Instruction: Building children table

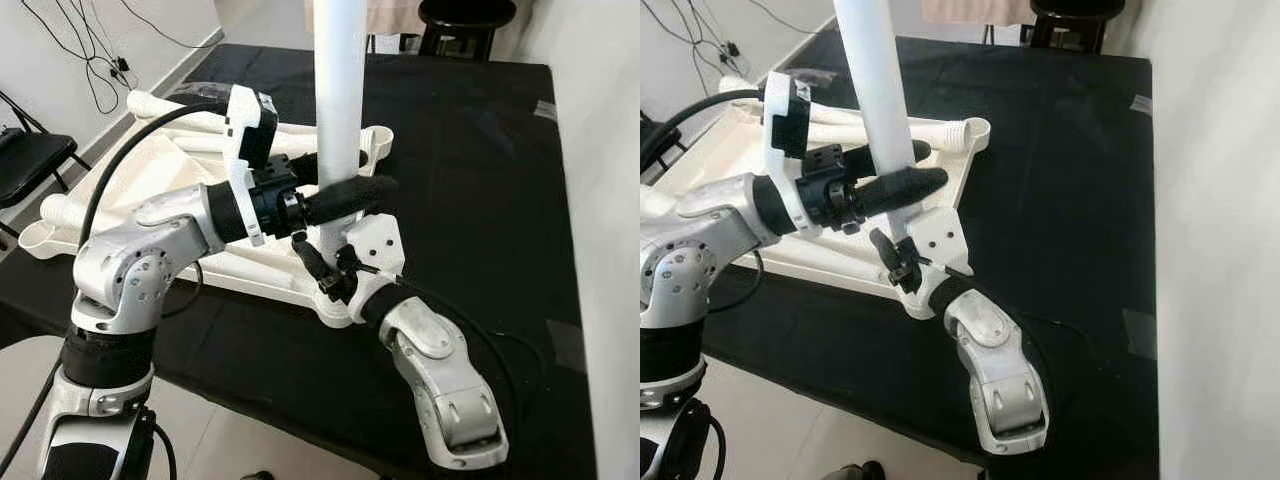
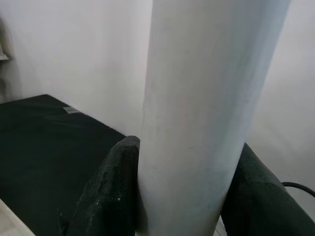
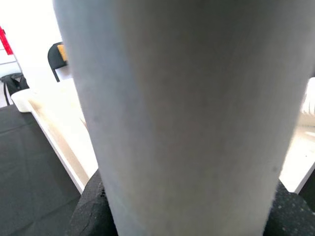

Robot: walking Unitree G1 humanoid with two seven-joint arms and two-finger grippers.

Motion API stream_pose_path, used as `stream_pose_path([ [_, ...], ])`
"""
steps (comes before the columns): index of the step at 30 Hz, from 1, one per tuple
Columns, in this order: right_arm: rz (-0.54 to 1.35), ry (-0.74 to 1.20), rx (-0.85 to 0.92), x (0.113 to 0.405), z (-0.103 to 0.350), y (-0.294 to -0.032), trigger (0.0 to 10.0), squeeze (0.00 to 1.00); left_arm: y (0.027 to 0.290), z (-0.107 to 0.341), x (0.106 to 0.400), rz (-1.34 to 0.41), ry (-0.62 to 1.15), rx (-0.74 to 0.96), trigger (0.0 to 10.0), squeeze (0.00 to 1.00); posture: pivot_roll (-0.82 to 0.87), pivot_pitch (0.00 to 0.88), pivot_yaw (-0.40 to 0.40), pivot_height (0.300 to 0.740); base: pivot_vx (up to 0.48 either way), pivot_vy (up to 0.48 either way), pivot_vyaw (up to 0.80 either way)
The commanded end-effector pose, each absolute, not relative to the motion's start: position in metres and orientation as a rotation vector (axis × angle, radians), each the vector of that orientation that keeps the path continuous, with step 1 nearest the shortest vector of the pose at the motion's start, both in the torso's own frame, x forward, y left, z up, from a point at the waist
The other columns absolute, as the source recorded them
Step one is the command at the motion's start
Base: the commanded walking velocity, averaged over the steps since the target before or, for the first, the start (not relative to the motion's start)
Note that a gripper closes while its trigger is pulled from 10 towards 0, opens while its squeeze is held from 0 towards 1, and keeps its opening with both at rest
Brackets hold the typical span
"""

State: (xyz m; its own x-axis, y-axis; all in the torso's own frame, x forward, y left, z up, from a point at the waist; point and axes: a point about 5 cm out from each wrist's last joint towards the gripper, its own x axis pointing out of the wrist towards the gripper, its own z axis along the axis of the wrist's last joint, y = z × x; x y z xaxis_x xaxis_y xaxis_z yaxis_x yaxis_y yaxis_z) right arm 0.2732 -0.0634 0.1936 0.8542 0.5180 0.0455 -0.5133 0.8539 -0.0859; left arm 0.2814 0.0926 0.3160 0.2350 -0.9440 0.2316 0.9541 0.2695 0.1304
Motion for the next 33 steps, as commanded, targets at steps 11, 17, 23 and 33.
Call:
stream_pose_path([
  [11,1.036,-0.036,-0.057,0.316,0.194,-0.094,10.0,0.00,0.085,0.311,0.273,-1.399,-0.273,-0.026,0.0,0.00,0.02,0.160,0.068,0.740,0.000,0.000,0.00],
  [17,1.228,-0.034,-0.095,0.334,0.209,-0.097,10.0,0.00,0.083,0.312,0.272,-1.410,-0.275,-0.022,0.0,0.00,0.02,0.160,0.071,0.740,0.000,0.000,0.00],
  [23,1.336,-0.047,0.007,0.348,0.219,-0.087,10.0,0.00,0.081,0.313,0.271,-1.415,-0.281,-0.025,0.0,0.00,0.02,0.162,0.073,0.740,0.000,0.000,0.00],
  [33,1.511,-0.051,-0.025,0.350,0.220,-0.083,0.0,0.00,0.079,0.312,0.271,-1.408,-0.295,-0.050,0.0,0.00,0.02,0.171,0.067,0.740,0.000,0.000,0.00],
])
